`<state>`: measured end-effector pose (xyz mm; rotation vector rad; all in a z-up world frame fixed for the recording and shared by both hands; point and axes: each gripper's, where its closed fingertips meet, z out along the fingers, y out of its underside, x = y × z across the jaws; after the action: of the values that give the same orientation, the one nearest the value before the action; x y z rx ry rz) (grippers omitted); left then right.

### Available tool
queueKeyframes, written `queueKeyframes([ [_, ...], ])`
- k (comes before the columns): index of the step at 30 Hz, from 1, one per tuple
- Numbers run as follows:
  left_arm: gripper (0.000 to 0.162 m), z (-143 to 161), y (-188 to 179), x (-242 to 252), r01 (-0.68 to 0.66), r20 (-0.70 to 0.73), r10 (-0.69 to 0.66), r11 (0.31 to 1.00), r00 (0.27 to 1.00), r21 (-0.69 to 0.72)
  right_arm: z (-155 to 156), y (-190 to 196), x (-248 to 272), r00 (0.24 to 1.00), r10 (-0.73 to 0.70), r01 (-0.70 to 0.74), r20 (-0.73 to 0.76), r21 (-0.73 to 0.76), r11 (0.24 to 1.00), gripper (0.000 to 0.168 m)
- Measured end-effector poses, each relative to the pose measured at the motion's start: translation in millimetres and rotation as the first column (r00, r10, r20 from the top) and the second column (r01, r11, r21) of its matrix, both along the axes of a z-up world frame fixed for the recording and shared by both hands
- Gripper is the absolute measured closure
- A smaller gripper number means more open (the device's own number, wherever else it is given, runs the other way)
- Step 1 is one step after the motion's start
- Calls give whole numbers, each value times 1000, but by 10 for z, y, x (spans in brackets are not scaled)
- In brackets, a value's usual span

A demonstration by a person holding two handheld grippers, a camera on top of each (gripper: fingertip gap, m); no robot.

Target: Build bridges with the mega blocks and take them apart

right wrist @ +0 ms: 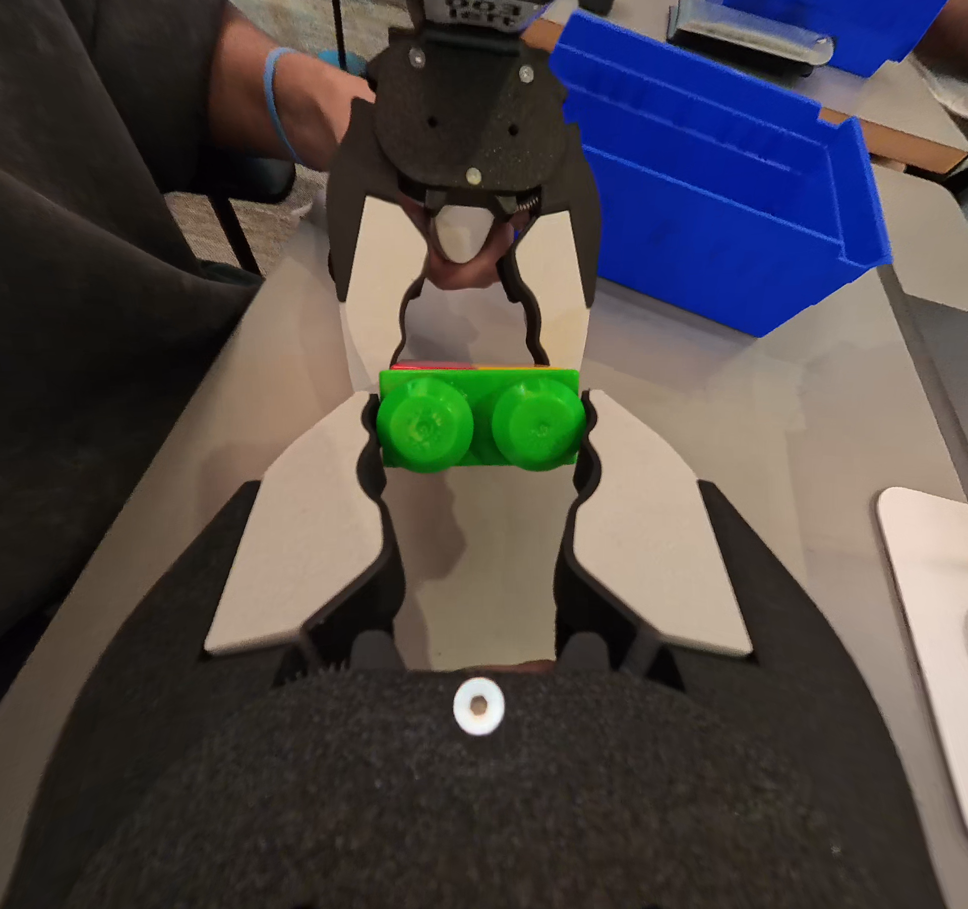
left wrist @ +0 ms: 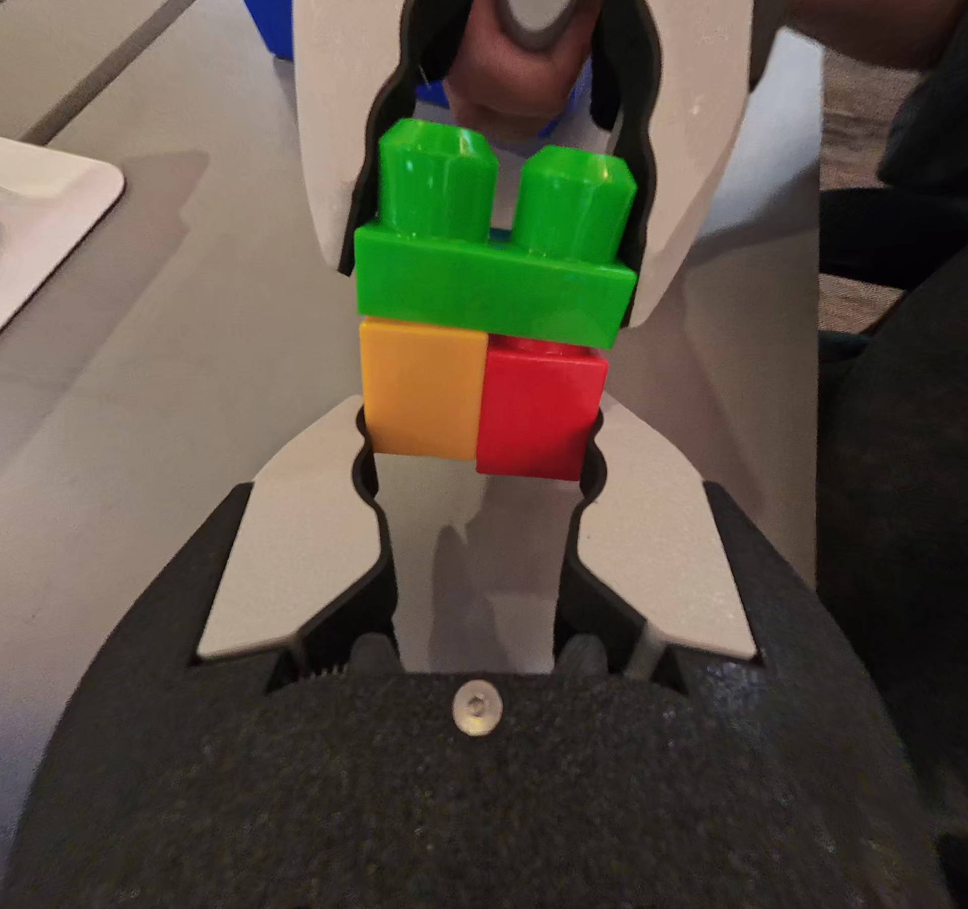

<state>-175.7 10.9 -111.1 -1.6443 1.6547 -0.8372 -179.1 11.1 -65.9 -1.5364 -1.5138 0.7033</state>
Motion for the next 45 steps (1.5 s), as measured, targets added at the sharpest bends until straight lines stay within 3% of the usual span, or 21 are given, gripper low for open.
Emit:
queueKeyframes([
  [3, 87, 33, -44, -20, 26, -6, -26, 999, 1000, -20, -25, -25, 10, 999, 11, -13, -33, -53, 998, 97],
  [6, 88, 43, -75, -40, 59, -56, -54, 994, 997, 89, -23, -84, 0, 996, 41, -49, -77, -103, 993, 97],
  [9, 88, 113, -95, -29, 68, -12, -67, 994, 998, 89, 45, -104, -13, 991, 42, -57, -130, -121, 991, 97],
  [17, 89, 12, -82, -41, 47, -71, -40, 994, 997, 100, -82, -90, -27, 997, 15, -19, -75, -43, 999, 97],
  [36, 88, -60, -208, -7, 73, -113, -65, 995, 991, 63, -278, -178, -101, 998, 33, -36, -62, -45, 998, 97],
  [44, 87, 160, -135, -5, 60, 23, -61, 998, 998, 34, -90, -101, 50, 988, -4, -14, -154, -116, 993, 97],
  [45, 79, 210, -95, -42, 41, 55, -42, 999, 998, 15, -45, -70, 106, 981, -23, -1, -191, -124, 992, 97],
])
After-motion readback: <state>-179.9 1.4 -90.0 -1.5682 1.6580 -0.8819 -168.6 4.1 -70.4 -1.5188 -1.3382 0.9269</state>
